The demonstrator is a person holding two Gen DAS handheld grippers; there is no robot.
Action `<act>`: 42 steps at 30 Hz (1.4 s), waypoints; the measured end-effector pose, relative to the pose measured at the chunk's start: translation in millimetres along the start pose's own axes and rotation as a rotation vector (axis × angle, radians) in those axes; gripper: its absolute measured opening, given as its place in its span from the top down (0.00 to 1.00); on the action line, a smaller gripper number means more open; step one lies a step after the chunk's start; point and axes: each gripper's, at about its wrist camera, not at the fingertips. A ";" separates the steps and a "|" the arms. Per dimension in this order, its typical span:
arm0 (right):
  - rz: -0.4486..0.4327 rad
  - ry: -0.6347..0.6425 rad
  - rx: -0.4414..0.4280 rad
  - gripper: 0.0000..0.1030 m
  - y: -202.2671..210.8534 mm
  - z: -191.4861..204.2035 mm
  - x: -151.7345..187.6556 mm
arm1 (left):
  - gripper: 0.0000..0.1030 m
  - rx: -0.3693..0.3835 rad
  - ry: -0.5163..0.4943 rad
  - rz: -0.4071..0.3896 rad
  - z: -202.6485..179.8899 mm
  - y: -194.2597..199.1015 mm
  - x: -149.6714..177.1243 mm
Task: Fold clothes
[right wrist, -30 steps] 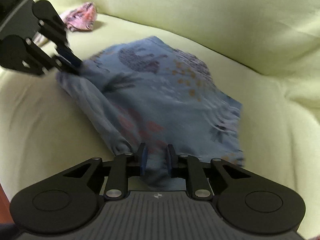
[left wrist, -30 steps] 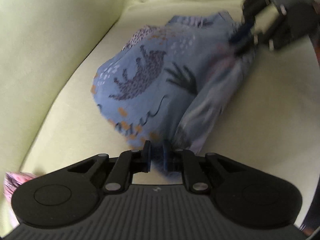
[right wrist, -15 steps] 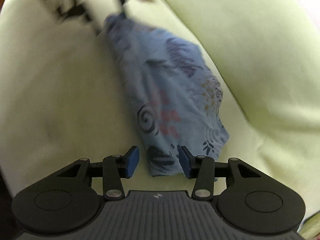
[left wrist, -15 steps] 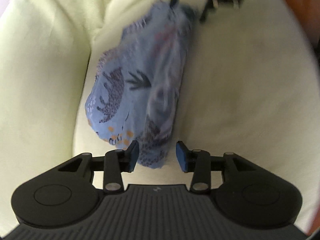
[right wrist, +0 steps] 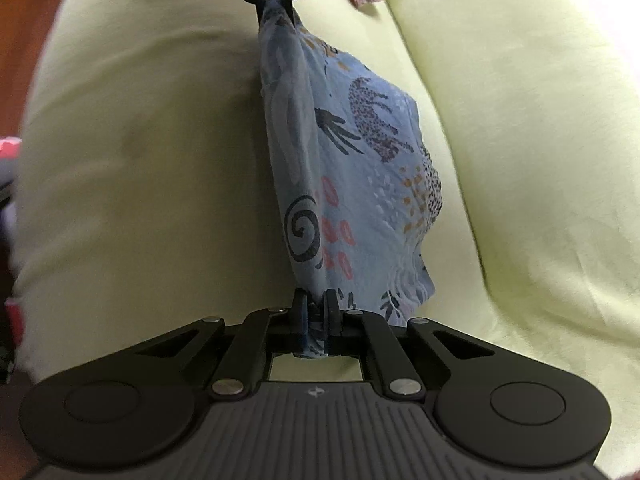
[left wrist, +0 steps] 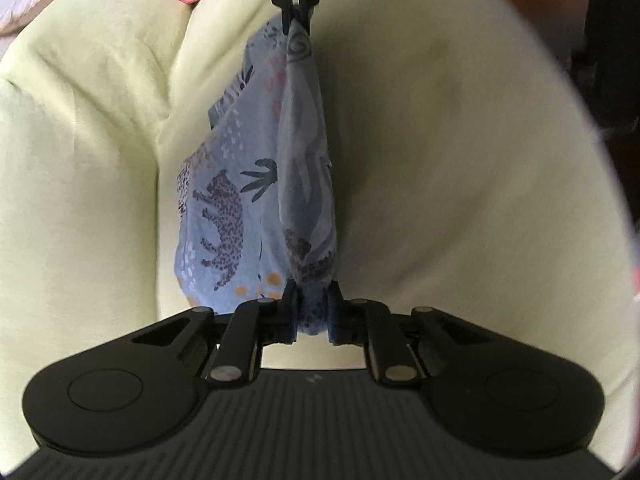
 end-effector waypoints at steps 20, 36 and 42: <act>-0.012 -0.917 -0.346 0.75 -6.1 -88.0 26.8 | 0.84 0.119 1.146 0.094 68.0 39.0 -15.2; -0.177 -1.332 -0.105 0.64 69.2 -41.6 128.1 | 0.68 -0.206 1.492 0.334 39.8 54.5 -69.6; -0.362 -1.366 -0.023 0.48 165.4 -25.2 122.0 | 0.51 -0.334 1.463 0.279 15.3 127.1 -128.2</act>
Point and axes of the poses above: each gripper's, at about its wrist camera, not at the fingertips, and y roughly against the way its jaws point, z to its left, x to its underside
